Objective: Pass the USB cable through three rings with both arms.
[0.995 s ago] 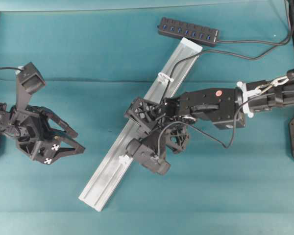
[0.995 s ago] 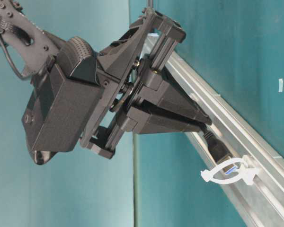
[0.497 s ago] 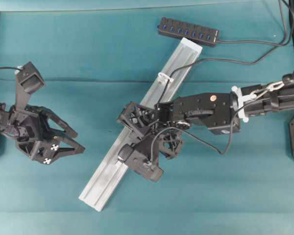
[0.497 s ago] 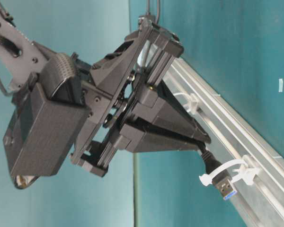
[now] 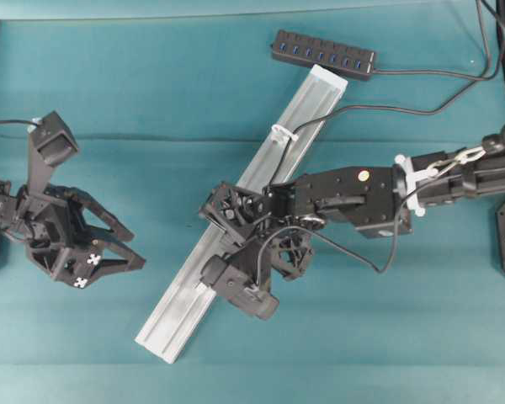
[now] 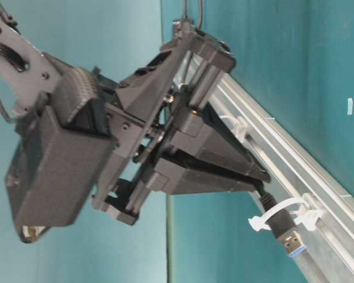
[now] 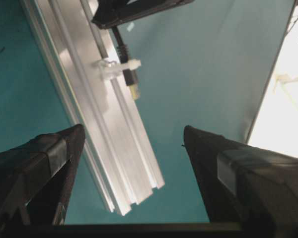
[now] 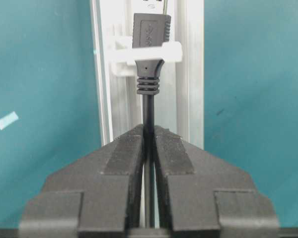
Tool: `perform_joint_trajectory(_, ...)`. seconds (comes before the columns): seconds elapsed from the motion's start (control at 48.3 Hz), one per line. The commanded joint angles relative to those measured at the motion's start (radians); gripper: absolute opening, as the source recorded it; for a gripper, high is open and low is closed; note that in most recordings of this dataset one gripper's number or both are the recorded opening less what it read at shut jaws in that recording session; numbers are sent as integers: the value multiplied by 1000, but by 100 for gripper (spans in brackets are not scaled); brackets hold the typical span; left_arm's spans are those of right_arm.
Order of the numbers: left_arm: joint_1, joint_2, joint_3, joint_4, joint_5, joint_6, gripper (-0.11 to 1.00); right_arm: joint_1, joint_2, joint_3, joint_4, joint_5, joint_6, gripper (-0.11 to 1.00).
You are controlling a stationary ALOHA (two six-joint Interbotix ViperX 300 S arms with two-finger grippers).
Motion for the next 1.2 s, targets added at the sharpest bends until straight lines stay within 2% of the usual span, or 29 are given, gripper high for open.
perform_joint_trajectory(0.0, -14, 8, -21, 5, -9, 2, 88, 6, 5, -11, 0, -14, 12, 8)
perform_joint_trajectory(0.435, -31, 132, -78, 5, -66, -5, 87, 29, 14, -29, 25, -51, 17, 8)
perform_joint_trajectory(0.767, -31, 272, -129, 5, -144, -6, 87, 29, 11, -23, 23, -51, 127, 8)
perform_joint_trajectory(0.953, -41, 360, -132, 2, -230, 0, 87, 29, 9, -23, 23, -55, 133, 8)
perform_joint_trajectory(1.181, -51, 410, -124, 5, -238, 0, 87, 29, 9, -21, 25, -57, 138, 8)
